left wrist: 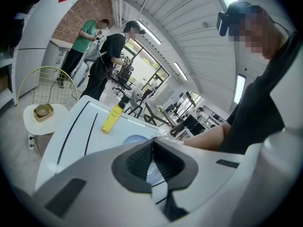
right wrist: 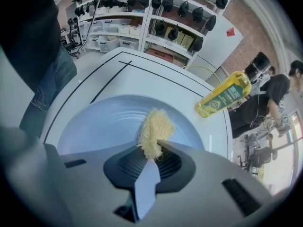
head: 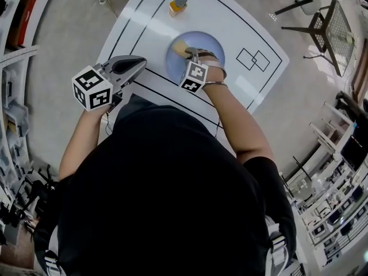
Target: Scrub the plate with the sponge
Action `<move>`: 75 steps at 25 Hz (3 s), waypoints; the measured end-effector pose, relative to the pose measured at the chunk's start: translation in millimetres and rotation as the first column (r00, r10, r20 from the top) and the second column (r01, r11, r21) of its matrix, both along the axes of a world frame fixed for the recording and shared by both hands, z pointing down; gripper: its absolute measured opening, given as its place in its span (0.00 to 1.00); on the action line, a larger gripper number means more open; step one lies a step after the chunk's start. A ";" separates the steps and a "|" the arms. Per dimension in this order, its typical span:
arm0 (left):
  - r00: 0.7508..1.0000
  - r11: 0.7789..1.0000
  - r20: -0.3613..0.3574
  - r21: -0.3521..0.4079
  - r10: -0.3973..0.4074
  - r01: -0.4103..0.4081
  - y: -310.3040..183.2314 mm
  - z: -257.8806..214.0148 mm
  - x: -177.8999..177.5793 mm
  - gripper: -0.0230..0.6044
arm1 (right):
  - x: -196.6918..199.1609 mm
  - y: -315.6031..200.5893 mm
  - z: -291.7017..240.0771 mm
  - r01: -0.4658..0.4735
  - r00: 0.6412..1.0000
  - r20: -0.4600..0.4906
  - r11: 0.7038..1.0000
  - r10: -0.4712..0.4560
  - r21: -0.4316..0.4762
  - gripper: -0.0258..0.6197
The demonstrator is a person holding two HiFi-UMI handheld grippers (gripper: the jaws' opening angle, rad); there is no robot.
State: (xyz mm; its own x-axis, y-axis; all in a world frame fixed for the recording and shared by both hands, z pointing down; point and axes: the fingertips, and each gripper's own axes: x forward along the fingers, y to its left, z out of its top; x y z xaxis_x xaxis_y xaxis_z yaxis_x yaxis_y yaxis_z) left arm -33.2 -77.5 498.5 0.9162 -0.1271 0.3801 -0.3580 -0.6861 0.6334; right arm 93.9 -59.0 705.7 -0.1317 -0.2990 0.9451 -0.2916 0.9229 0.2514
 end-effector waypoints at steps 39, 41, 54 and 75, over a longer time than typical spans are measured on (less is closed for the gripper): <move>0.999 0.999 -0.015 -0.017 0.034 -0.034 24.4 -0.7 12.0 0.05 | 106.2 5.8 7.1 -0.298 0.941 -0.178 0.954 0.288 -0.033 0.11; 0.999 0.999 -0.018 -0.016 0.034 -0.034 26.4 -1.8 13.2 0.05 | 107.9 9.6 6.6 -0.303 0.939 -0.180 0.952 0.292 -0.037 0.11; 0.999 0.999 -0.025 -0.016 0.030 -0.031 37.5 1.2 13.1 0.05 | 118.6 30.8 10.6 -0.354 0.917 -0.222 0.932 0.331 -0.075 0.11; 0.997 1.000 -0.070 0.015 0.023 -0.022 51.3 -15.5 7.9 0.05 | 109.8 85.9 6.8 -0.442 0.885 -0.314 0.831 0.342 -0.339 0.11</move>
State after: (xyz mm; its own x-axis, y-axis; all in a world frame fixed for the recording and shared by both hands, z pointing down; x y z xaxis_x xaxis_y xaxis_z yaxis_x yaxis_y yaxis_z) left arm -25.3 -26.2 483.0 0.9431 -0.1115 0.3133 -0.2978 -0.7024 0.6465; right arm 203.7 26.9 712.5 0.1527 0.1212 0.9808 -0.6293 0.7771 0.0019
